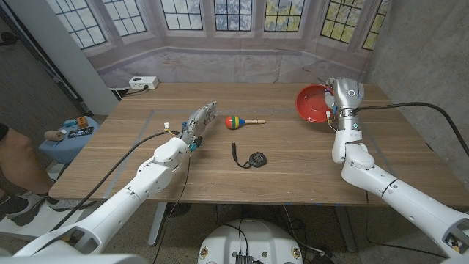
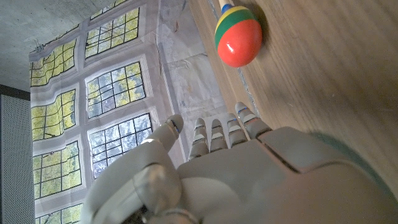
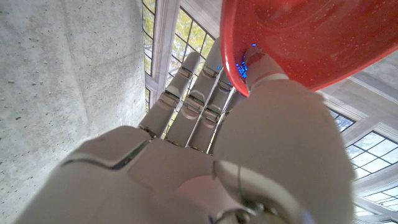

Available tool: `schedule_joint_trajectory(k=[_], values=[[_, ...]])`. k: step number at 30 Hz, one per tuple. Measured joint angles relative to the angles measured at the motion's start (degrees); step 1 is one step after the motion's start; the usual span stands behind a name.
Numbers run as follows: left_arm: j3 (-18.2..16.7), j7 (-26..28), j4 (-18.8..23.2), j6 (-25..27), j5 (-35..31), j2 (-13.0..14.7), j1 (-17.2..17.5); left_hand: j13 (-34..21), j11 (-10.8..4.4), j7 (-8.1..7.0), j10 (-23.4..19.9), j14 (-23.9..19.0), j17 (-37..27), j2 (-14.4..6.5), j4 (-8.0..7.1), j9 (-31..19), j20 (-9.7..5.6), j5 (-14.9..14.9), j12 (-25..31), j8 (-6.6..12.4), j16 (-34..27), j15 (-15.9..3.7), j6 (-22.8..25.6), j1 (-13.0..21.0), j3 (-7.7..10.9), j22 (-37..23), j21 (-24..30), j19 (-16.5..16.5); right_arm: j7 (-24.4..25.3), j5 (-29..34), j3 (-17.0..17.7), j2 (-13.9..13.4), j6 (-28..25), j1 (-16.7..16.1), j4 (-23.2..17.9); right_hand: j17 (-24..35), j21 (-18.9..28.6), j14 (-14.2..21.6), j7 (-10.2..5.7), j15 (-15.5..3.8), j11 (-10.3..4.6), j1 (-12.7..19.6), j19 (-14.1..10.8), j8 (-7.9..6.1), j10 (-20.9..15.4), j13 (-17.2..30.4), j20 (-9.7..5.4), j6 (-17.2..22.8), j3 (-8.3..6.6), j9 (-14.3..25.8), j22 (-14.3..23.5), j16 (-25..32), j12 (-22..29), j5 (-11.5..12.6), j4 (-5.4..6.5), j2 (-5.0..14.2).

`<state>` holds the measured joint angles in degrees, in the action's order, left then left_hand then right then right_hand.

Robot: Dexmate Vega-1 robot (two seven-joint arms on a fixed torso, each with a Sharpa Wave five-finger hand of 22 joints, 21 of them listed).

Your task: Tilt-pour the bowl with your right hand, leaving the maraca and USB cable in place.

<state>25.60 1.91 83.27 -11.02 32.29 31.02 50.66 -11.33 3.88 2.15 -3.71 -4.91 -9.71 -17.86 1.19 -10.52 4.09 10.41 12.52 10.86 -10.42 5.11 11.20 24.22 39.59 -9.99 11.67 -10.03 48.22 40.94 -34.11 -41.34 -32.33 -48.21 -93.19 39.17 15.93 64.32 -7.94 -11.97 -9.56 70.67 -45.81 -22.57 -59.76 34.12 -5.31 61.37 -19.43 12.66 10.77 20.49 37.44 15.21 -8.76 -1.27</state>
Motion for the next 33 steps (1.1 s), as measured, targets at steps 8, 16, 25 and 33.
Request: schedule_joint_trajectory(k=[8, 16, 25, 33], values=[[-0.3, 1.1, 0.3, -0.6, -0.4, -0.2, 0.9, 0.0, 0.21, 0.20, -0.2, -0.3, 0.0, 0.0, 0.24, 0.0, -0.31, 0.0, 0.0, 0.00, 0.0, 0.31, 0.4, 0.0, 0.24, 0.0, 0.0, -0.3, 1.6, 1.3, -1.1, 0.0, -0.6, 0.9, 1.4, 0.3, 0.0, 0.0, 0.19, 0.01, 0.00, 0.0, 0.0, 0.06, 0.0, 0.3, 0.00, -0.2, 0.00, 0.0, 0.0, -0.4, -0.1, -0.4, 0.00, 0.00], [-0.6, 2.2, 0.9, -1.1, -0.8, -0.2, 1.8, 0.0, -0.03, 0.41, -0.4, -0.6, 0.0, 0.0, 0.24, 0.0, -0.31, 0.0, 0.0, 0.00, 0.0, 0.01, 0.6, 0.0, 0.24, 0.0, 0.0, -0.3, 3.0, 2.7, -2.0, -0.2, -1.4, 1.7, 2.7, 0.5, 0.0, 0.3, 0.28, -0.28, 0.00, 0.0, 0.0, 0.09, 0.0, 0.3, 0.00, -0.3, 0.00, 0.0, 0.0, -0.9, -0.1, -0.4, 0.00, -0.01], [-0.9, 2.9, 1.9, -1.2, -1.2, 0.3, 2.6, 0.0, -0.10, 0.10, -0.5, -0.6, 0.0, 0.0, 0.24, 0.0, -0.31, 0.0, 0.0, 0.00, 0.0, 0.00, 0.9, 0.0, 0.24, 0.0, 0.0, -0.3, 4.6, 4.1, -2.8, -0.2, -2.4, 2.6, 4.0, 0.8, 0.0, 0.3, 0.28, -0.28, -0.09, 0.0, 0.0, 0.10, -0.1, 0.3, 0.00, -0.3, 0.00, 0.0, 0.0, -1.4, -0.3, -0.9, 0.00, 0.00], [-1.1, 3.0, 2.2, -1.3, -1.3, 0.7, 2.9, 0.0, -0.10, 0.10, -0.5, -0.6, 0.0, 0.3, 0.38, 0.0, -0.62, 0.0, 0.0, 0.00, 0.0, 0.00, 0.9, 0.3, 0.10, 0.0, 0.0, -0.6, 6.2, 5.0, -3.4, 0.1, -3.2, 3.2, 5.1, 1.1, 0.0, 0.3, 0.28, -0.28, -0.10, 0.1, 0.0, 0.10, -0.1, 0.6, 0.00, -0.3, 0.00, 0.0, 0.0, -1.5, -0.5, -0.9, 0.00, 0.09]])
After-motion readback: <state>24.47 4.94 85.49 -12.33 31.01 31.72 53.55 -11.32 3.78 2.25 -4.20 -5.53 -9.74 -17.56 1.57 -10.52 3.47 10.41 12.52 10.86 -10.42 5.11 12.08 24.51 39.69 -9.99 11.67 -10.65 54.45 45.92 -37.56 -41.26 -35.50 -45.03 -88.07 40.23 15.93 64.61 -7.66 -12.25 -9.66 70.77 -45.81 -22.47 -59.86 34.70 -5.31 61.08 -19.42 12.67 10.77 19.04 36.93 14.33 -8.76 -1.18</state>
